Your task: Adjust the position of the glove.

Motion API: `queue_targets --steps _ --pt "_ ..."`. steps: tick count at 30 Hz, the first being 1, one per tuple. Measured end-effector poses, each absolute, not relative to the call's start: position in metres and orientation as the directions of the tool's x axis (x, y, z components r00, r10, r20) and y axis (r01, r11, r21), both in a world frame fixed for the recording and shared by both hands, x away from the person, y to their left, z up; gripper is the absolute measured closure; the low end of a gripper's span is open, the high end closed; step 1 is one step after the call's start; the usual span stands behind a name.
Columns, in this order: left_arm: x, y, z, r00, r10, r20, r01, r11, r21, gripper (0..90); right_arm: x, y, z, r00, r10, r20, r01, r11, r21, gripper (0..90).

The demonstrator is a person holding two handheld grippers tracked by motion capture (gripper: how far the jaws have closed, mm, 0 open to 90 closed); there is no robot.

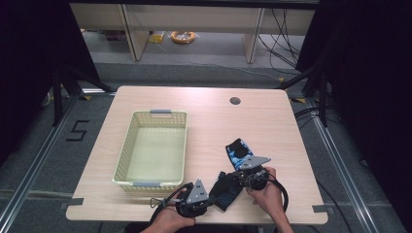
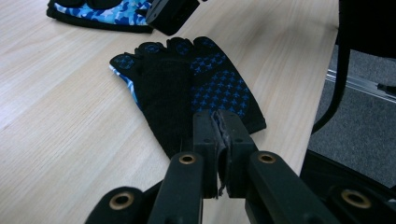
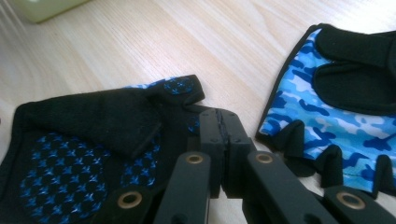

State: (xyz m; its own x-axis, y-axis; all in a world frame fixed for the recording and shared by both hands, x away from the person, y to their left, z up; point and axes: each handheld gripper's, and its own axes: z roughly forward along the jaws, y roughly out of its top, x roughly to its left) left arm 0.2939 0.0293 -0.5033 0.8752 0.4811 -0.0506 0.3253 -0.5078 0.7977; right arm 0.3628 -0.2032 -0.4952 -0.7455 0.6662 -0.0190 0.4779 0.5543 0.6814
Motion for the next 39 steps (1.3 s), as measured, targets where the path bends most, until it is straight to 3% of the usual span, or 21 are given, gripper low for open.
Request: queue_targets --steps 11,26,32,39 --pt "0.303 0.028 -0.513 0.868 0.496 0.015 0.318 -0.58 0.75 86.2 0.361 -0.206 -0.503 -0.743 0.67 -0.008 0.511 0.574 0.64 89.9" --pt "0.311 0.03 -0.511 0.844 0.528 0.099 0.298 -0.614 0.731 84.7 0.317 -0.214 -0.502 -0.742 0.67 -0.023 0.504 0.58 0.64 88.5" --pt "0.305 0.029 -0.504 0.852 0.514 0.099 0.272 -0.596 0.756 75.2 0.318 -0.216 -0.498 -0.725 0.689 -0.006 0.52 0.552 0.652 84.3" --pt "0.287 0.045 -0.485 0.869 0.484 0.103 0.235 -0.587 0.775 62.0 0.319 -0.229 -0.487 -0.654 0.756 0.024 0.547 0.451 0.705 71.2"
